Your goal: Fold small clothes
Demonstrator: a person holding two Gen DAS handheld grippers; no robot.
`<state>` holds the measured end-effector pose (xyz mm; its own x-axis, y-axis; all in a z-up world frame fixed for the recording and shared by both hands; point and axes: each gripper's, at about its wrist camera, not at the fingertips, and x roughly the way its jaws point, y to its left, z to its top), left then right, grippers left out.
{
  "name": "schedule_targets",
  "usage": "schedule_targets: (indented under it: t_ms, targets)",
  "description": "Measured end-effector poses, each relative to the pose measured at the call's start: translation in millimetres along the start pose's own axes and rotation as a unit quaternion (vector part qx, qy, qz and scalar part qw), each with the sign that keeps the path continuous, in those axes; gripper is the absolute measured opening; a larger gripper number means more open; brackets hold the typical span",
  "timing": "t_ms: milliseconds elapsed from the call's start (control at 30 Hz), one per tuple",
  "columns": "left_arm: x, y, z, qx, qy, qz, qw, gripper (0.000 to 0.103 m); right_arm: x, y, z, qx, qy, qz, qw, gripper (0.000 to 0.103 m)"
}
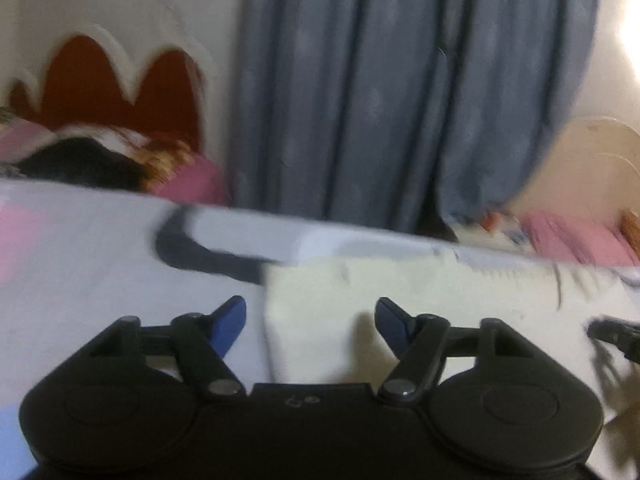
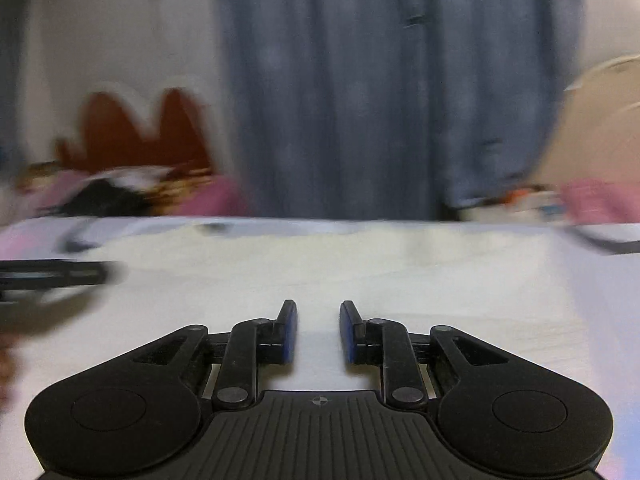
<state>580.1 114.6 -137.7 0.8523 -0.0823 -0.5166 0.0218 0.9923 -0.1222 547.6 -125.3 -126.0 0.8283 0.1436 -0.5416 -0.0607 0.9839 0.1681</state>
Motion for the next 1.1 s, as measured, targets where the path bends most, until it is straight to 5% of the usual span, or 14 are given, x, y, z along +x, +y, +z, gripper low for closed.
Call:
schedule_targets:
  t_ms: [67, 200, 333, 433, 533, 700, 833, 933, 1000, 1067, 1100]
  targets:
    - [-14, -18, -6, -0.009, -0.013, -0.047, 0.9988, 0.072, -7, -5, 1, 0.011, -0.006, 0.003, 1.0, 0.022]
    - [-15, -86, -25, 0.061, 0.007, -0.075, 0.9953, 0.072, -15, 40, 0, -0.037, -0.004, 0.061, 0.997, 0.022]
    - [-22, -72, -45, 0.092, 0.031, -0.021, 0.9951, 0.069, -22, 30, -13, -0.056, 0.011, 0.057, 0.997, 0.022]
    - [-41, -28, -51, 0.065, 0.028, 0.035, 0.9969, 0.074, -47, -28, -22, -0.032, 0.008, -0.042, 0.999, 0.022]
    - [-64, -19, -55, 0.024, 0.005, 0.021, 0.9995, 0.068, -66, -69, -22, 0.032, 0.001, -0.047, 0.998, 0.022]
    - [-73, -79, -59, 0.099, -0.014, -0.038, 0.9943, 0.074, -83, -30, -25, -0.005, -0.012, 0.014, 1.0, 0.022]
    - [-42, -80, -67, 0.11, 0.04, -0.005, 0.9931, 0.081, -71, -24, -40, -0.039, 0.018, -0.013, 0.999, 0.022]
    - [-61, -74, -59, 0.083, 0.01, -0.004, 0.9965, 0.079, -83, -32, -34, -0.025, 0.008, -0.034, 0.999, 0.022]
    - [-64, -80, -60, 0.091, 0.003, -0.007, 0.9958, 0.084, -95, -28, -33, -0.033, -0.03, -0.008, 0.999, 0.022]
    - [-46, -83, -68, 0.1, 0.059, 0.009, 0.9932, 0.085, -83, -28, -38, -0.043, 0.011, -0.012, 0.999, 0.023]
    - [-45, -88, -66, 0.115, 0.052, 0.017, 0.9918, 0.085, -69, -31, -42, -0.046, 0.039, -0.019, 0.998, 0.023]
